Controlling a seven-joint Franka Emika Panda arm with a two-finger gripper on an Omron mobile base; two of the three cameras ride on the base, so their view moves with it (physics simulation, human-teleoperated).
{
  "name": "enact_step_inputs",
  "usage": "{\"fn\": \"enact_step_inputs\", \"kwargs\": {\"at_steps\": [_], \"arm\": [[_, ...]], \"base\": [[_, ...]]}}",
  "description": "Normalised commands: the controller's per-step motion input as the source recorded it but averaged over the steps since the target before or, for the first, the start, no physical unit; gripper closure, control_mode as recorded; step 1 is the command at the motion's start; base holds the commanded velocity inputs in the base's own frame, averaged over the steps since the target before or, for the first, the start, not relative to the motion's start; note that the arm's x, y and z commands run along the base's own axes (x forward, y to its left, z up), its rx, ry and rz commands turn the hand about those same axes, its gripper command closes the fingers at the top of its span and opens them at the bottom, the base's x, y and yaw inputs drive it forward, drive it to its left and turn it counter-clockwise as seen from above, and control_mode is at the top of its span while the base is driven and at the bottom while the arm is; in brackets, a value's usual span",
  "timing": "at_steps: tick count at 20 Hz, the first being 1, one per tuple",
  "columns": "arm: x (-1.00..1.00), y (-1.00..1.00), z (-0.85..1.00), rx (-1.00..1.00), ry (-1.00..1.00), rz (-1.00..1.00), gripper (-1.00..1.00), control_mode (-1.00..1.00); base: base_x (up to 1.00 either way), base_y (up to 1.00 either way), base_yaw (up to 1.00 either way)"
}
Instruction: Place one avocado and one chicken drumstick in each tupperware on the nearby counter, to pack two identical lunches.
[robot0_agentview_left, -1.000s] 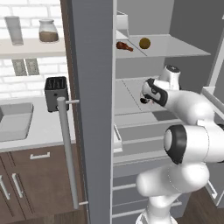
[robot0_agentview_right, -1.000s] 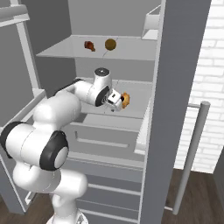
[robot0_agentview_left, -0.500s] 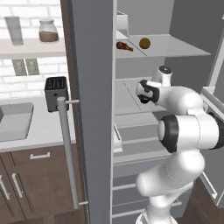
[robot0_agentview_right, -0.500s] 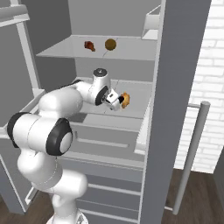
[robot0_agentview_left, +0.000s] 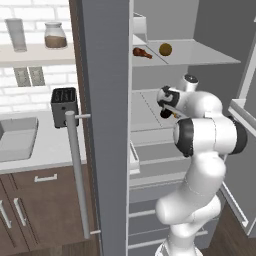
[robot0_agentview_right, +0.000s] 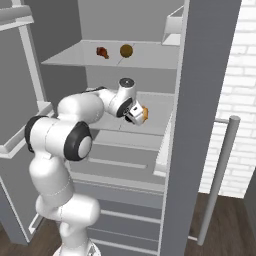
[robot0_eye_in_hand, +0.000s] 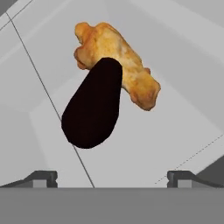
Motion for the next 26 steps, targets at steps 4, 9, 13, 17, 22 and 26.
{"fn": "enact_step_inputs", "kwargs": {"at_steps": [4,9,13,17,22,26], "arm": [[0.3,0.0,-0.09,0.0,0.04,-0.1,-1.0,-1.0],[0.23,0.0,-0.13,0.01,0.01,-0.08,-1.0,-1.0],[0.28,0.0,-0.18,0.01,0.02,-0.08,-1.0,-1.0],[0.29,0.0,-0.19,0.0,0.02,-0.05,-1.0,-1.0],[0.2,0.0,-0.22,0.0,0.03,-0.03,-1.0,-1.0],[0.12,0.09,-0.27,0.0,0.01,-0.01,1.0,-1.0]], "base": [[0.0,0.0,0.0],[0.0,0.0,0.0],[0.0,0.0,0.0],[0.0,0.0,0.0],[0.0,0.0,0.0],[0.0,0.0,0.0]]}}
